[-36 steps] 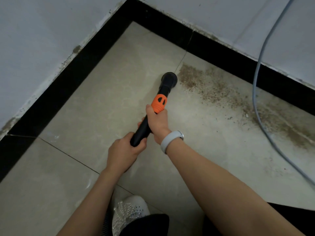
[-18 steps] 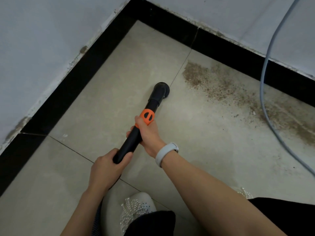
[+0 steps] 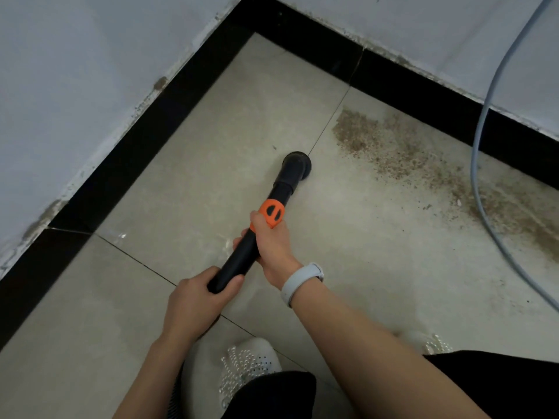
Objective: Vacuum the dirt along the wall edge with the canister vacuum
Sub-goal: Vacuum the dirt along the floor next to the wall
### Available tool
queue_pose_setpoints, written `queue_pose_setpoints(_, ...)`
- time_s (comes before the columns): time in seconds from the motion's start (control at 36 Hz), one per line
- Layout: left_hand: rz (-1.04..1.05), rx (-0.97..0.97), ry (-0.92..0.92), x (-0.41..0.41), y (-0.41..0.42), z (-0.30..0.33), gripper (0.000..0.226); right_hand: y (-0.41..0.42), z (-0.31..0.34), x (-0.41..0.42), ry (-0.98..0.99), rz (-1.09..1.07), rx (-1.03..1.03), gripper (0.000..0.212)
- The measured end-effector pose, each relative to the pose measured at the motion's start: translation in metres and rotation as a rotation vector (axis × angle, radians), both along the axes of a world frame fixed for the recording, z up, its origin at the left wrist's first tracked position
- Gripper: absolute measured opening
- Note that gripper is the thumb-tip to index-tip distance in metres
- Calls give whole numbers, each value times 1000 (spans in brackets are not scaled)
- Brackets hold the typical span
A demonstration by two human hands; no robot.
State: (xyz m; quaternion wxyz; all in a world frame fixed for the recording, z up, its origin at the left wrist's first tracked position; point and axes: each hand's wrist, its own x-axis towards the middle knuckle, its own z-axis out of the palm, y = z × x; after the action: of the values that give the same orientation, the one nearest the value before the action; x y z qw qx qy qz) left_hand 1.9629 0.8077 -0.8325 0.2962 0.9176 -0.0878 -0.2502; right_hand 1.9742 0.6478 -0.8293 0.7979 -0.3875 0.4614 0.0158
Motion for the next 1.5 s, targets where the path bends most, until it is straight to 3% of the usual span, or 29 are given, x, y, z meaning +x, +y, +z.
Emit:
queue_pose_setpoints(0.17, 10, 18, -41, 0, -8, -3, 39, -5, -3, 7, -6, -14, -26, 21)
queue_pose_setpoints(0.44, 63, 46, -102, 25, -55, 7, 53, -43, 2, 47, -33, 37, 25, 16)
queue_pose_setpoints(0.64, 200, 4, -129, 21, -29, 8, 45, -15, 10, 65, -36, 208, 70, 15)
queue_pose_setpoints(0.78, 221, -66, -75, 24, -12, 5, 57, -1, 13, 66, -21, 225, 51, 18)
queue_pose_setpoints(1.0, 97, -46, -13, 2, -4, 5, 54, -2, 10, 20, 0, 77, 57, 16)
queue_pose_setpoints(1.14, 19, 24, -2, -14, 13, 7, 35, 11, 6, -10, -44, 31, 85, 14)
queue_pose_setpoints(1.33, 19, 122, -22, -28, 33, 8, 38, 31, 8, -22, -40, 138, 119, 15)
queue_pose_setpoints(1.5, 86, 204, 18, -25, 47, 6, 50, 41, 8, -18, 4, 413, 101, 12)
